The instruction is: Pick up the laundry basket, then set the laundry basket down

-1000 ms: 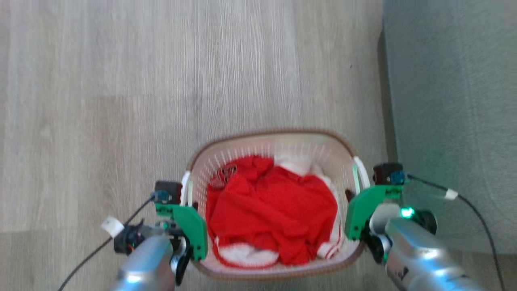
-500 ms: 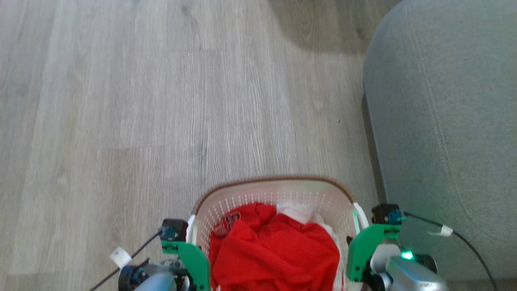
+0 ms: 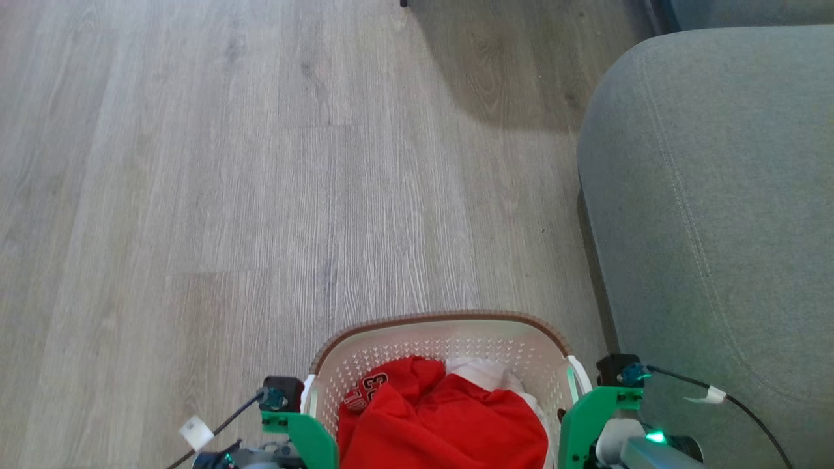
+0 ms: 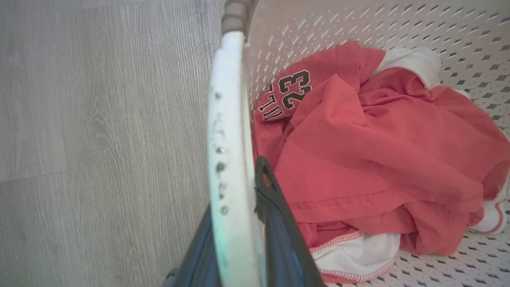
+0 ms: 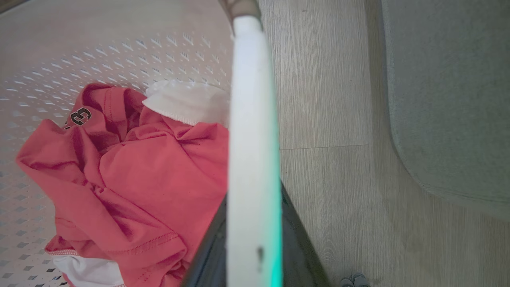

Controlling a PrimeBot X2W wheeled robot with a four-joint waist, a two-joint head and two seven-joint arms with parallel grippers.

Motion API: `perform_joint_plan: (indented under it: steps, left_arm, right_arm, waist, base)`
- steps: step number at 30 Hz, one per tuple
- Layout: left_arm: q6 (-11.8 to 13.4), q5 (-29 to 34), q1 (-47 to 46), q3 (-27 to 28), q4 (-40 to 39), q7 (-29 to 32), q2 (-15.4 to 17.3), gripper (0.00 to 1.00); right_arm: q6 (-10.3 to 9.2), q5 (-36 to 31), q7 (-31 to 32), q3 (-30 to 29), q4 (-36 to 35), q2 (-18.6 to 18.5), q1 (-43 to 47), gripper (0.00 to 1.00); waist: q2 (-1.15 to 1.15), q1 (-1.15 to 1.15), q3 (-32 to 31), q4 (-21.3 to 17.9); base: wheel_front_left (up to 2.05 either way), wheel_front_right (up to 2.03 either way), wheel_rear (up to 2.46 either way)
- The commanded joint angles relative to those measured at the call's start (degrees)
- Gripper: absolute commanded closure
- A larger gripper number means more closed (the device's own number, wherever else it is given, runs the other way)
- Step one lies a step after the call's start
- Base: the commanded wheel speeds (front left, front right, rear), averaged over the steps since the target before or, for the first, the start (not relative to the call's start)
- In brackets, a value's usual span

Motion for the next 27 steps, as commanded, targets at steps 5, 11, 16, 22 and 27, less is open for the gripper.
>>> perform_joint_plan:
  steps: [5, 11, 16, 22, 27]
  left_arm:
    - [0.39, -0.98, -0.49, -0.29, 0.41, -0.61, 2.03, 1.00]
    - [0.54, -1.92, -0.53, -1.12, 0.77, -0.68, 2.03, 1.00]
    - [0.53, -2.46, -0.61, -1.68, 0.94, -0.79, 2.03, 1.00]
    - [0.53, -3.24, -0.92, -2.47, 1.07, -0.95, 2.03, 1.00]
    - [0.58, -3.96, -1.14, -3.04, 1.12, -1.11, 2.03, 1.00]
  right_arm:
    - [-0.10, 1.89, -1.24, 2.35, -0.03, -0.81, -0.92, 1.00]
    - [-0.10, 3.97, -1.62, 4.03, -0.03, -0.81, -0.92, 1.00]
    - [-0.10, 5.07, -1.93, 5.18, 0.18, -0.81, -1.23, 1.00]
    - [-0.10, 6.05, -2.58, 7.22, 0.51, -0.81, -1.89, 1.00]
    - [-0.10, 6.84, -2.93, 8.65, 0.75, -0.81, -2.35, 1.00]
  waist:
    - [-0.01, 0.01, -0.56, -0.01]
    - [-0.01, 0.01, -0.91, -0.11]
    - [-0.01, 0.01, -0.99, -0.15]
    - [-0.01, 0.01, -0.82, -0.09]
    - [-0.01, 0.01, -0.72, -0.05]
  base:
    - [0.00, 0.00, 0.00]
    - [0.00, 0.00, 0.00]
    - [0.00, 0.00, 0.00]
    - [0.00, 0.00, 0.00]
    - [0.00, 0.00, 0.00]
